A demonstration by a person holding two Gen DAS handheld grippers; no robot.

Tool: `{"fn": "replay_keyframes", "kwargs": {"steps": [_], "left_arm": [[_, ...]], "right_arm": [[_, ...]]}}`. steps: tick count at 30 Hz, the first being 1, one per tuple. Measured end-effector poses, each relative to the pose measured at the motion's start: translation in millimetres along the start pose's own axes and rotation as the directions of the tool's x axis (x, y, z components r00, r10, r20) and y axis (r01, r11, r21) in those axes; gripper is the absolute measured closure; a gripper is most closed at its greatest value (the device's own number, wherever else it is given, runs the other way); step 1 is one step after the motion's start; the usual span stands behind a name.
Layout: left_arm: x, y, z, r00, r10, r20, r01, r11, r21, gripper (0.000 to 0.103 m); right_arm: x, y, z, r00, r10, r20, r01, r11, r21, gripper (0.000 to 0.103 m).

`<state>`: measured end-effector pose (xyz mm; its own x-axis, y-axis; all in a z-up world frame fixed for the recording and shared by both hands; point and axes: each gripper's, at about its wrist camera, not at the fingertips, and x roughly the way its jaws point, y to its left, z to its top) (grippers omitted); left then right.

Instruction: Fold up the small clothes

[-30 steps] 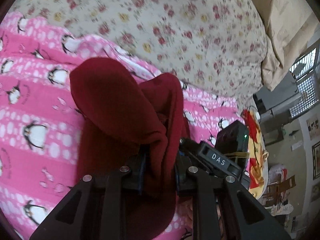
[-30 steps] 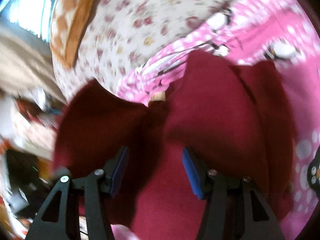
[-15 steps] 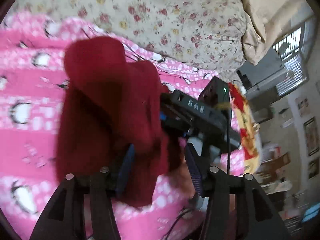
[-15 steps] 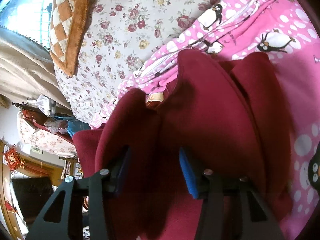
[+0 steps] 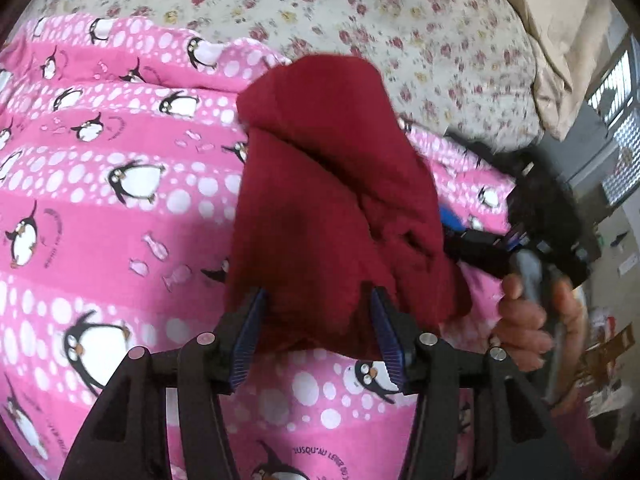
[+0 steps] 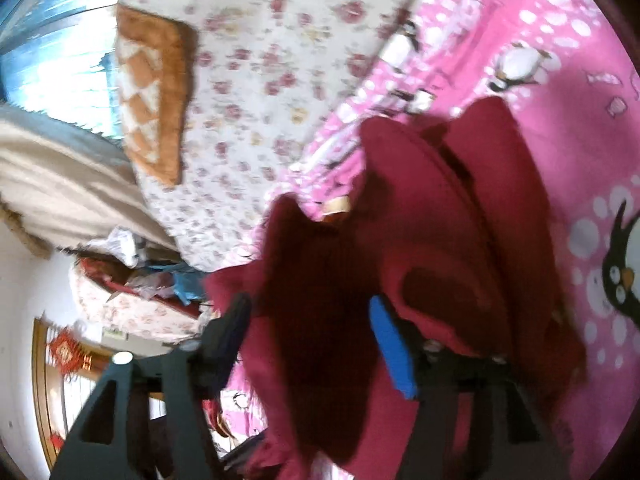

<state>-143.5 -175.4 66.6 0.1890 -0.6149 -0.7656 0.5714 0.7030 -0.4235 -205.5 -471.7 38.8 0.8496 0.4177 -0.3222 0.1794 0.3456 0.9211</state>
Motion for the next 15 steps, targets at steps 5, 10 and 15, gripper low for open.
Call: {"fn": "replay_keyframes", "kwargs": {"steps": [5,10,15], "left_arm": [[-3.0,7.3,-17.0,0.999,-0.008,0.048,0.011,0.999,-0.051,0.071],[-3.3,8.3,-21.5,0.998,-0.001,0.057,0.004,0.999,-0.052,0.071],[-3.4,8.4,-21.3,0.998,-0.002,0.06,0.004,0.999,-0.046,0.071]], "right_arm": [[16.9,24.5,-6.2,0.995,-0.089,-0.044,0.082,0.986,-0.146,0.014],[41.2,39.6,-15.3,0.971,-0.22,-0.09,0.187,0.942,-0.28,0.013],[58.4,50.7,-2.4,0.939,-0.337,-0.065,0.3,0.898,-0.323,0.013]]}}
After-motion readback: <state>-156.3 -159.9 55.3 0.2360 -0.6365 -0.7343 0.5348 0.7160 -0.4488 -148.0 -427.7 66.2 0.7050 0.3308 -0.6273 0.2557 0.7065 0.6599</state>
